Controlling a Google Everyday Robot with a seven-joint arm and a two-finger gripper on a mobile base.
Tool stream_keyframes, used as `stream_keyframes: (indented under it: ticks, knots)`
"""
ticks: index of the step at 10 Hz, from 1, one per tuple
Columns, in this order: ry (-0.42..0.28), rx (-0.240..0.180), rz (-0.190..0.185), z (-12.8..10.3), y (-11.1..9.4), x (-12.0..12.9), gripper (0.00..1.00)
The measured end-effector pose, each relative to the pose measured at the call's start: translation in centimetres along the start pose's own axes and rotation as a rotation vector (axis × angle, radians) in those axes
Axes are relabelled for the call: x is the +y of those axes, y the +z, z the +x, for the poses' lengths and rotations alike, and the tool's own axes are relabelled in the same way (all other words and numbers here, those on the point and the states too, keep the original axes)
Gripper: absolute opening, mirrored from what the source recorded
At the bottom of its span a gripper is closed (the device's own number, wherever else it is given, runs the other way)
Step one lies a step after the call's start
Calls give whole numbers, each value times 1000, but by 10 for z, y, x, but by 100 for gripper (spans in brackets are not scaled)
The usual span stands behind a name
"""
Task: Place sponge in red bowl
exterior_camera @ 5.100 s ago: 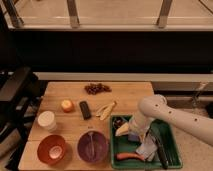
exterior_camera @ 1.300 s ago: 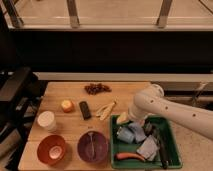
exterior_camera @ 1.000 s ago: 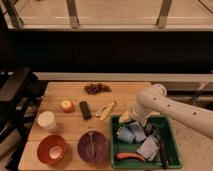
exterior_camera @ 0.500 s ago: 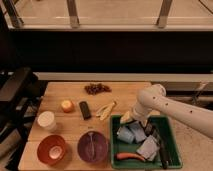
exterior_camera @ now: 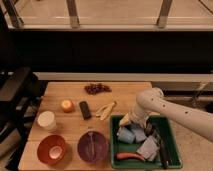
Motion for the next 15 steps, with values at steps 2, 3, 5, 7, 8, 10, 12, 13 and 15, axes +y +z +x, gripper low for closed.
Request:
stream_keyframes:
  ticks: [2, 3, 5, 7, 8, 10, 12, 13, 15]
  knots:
    - [-1, 3, 4, 1, 0, -1, 49]
    - [0, 7, 7, 2, -2, -3, 40]
    - [4, 5, 5, 2, -5, -4, 20]
    - [3, 5, 4, 2, -7, -4, 3]
    - [2, 5, 4, 2, -7, -4, 0]
    - [-5, -1, 9, 3, -9, -2, 0]
    - [-7, -43, 3, 5, -35, 5, 0]
    - [-7, -60, -11, 7, -51, 10, 0]
    - [-20, -90, -30, 12, -84, 18, 0]
